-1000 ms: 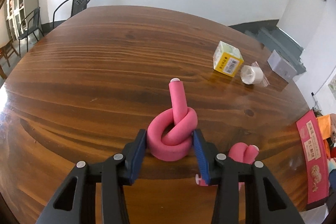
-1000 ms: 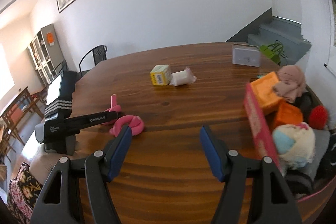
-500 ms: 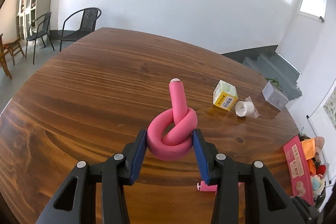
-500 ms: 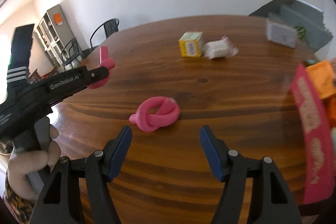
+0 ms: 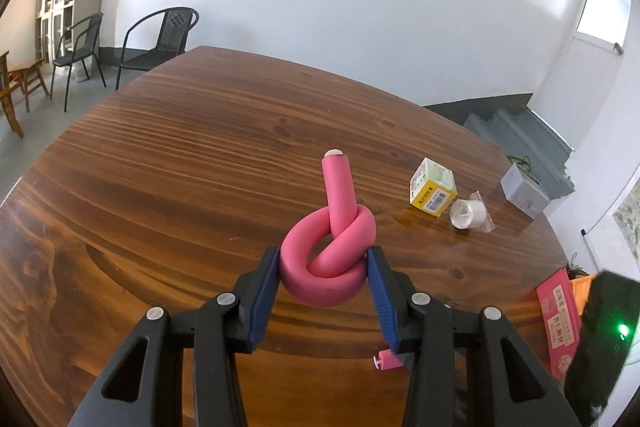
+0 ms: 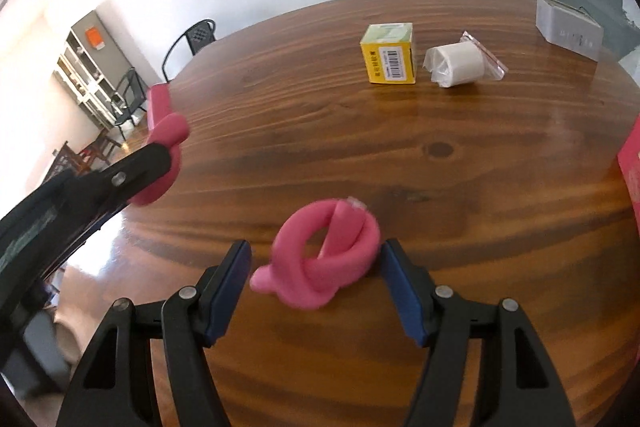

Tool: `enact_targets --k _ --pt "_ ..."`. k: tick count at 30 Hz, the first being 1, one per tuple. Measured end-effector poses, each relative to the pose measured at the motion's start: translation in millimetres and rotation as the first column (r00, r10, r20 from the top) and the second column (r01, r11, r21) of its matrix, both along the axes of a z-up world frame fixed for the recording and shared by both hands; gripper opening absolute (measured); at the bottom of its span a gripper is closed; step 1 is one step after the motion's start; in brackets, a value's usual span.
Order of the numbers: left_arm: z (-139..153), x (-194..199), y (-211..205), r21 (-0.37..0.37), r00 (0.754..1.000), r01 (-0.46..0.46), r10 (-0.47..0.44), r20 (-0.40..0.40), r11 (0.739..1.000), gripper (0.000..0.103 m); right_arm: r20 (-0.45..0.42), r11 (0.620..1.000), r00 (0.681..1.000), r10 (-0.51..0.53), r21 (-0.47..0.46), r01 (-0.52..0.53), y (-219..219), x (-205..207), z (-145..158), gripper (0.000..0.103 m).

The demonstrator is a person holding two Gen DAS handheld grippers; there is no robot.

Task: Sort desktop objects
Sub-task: 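Grasp the second pink foam knot with the right tool while the left tool holds its knot, then drop the right tool's pink knot into the pink box while the left tool holds its knot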

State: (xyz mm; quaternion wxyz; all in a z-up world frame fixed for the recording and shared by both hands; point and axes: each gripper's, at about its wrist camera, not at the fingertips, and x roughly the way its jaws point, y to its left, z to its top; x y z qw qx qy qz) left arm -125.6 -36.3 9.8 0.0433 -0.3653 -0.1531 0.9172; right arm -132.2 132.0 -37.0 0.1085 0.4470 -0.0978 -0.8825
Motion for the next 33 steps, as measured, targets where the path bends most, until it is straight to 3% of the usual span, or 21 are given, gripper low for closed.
enact_targets --k 4,13,17,27,33 --pt "-1 -1 1 -0.001 1.0 0.0 0.0 0.003 1.0 0.045 -0.026 0.999 1.0 0.009 0.037 -0.008 -2 7 4 0.058" --pt "-1 -1 6 -0.012 1.0 0.007 -0.007 0.001 1.0 0.045 -0.081 0.992 0.996 0.034 0.12 -0.024 -6 22 14 0.056" --pt "1 2 13 -0.024 1.0 0.026 -0.026 -0.006 0.999 0.045 -0.139 0.993 0.99 0.017 0.114 -0.001 5 39 33 0.056" --pt "3 10 40 -0.064 0.995 0.095 -0.096 -0.023 0.993 0.045 -0.246 0.99 0.962 -0.121 0.047 0.136 81 103 76 0.056" --pt "3 17 60 -0.083 0.988 0.147 -0.15 -0.031 0.986 0.045 -0.296 0.957 0.917 -0.267 0.032 0.289 156 152 99 0.056"
